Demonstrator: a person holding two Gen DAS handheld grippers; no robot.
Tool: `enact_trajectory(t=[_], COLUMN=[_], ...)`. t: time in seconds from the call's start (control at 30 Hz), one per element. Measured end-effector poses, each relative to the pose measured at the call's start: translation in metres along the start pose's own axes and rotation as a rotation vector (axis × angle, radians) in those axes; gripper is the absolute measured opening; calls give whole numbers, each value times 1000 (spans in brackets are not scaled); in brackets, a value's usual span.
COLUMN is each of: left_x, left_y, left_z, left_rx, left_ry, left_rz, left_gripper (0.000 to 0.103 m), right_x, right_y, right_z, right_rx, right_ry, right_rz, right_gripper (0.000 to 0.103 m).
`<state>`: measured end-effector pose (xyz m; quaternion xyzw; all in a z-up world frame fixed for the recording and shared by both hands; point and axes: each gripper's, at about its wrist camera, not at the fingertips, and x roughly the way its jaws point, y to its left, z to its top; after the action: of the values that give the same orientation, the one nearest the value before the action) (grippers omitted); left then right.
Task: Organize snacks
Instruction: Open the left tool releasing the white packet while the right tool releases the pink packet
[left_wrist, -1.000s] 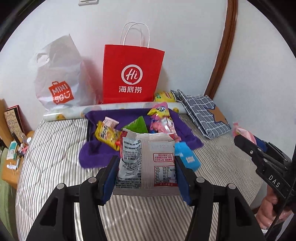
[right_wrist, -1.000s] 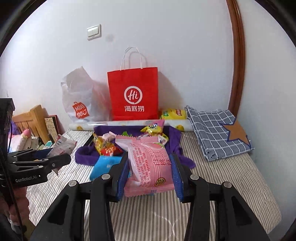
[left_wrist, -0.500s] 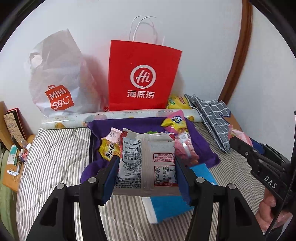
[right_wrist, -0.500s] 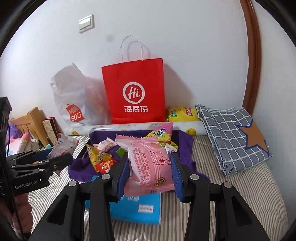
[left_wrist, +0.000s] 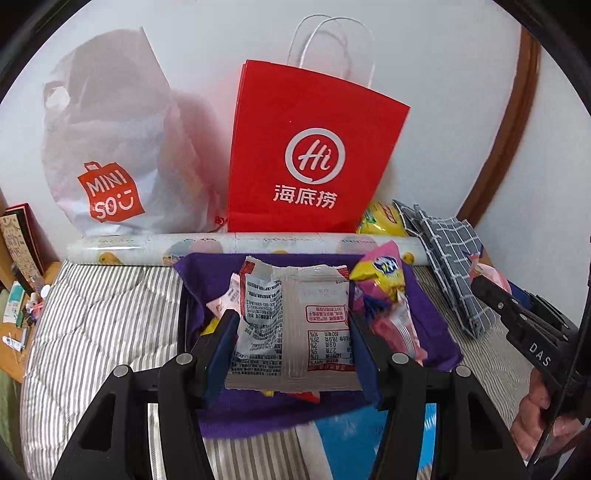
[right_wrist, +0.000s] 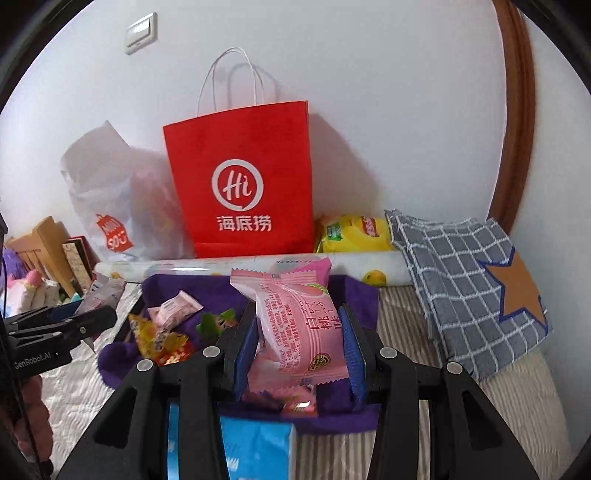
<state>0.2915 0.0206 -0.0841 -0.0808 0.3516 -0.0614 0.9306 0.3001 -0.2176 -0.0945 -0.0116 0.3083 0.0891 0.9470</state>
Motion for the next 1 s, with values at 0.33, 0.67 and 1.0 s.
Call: enact_trajectory(t=[0.33, 0.67, 1.0], left_x=[52, 63, 71], left_y=[11, 5, -4], left_z=[-7, -21, -30], left_rx=[-49, -34, -4], left_ry=[52, 69, 98], left_rz=[12, -4, 2], left_gripper=[56, 56, 56], right_x=[60, 79, 82], right_y=[-14, -16, -6], right_z=[-23, -37, -41], right_rx=[5, 3, -37], right_ry=[111, 152, 155], right_rz=[-20, -15, -21], right_gripper=[43, 43, 43])
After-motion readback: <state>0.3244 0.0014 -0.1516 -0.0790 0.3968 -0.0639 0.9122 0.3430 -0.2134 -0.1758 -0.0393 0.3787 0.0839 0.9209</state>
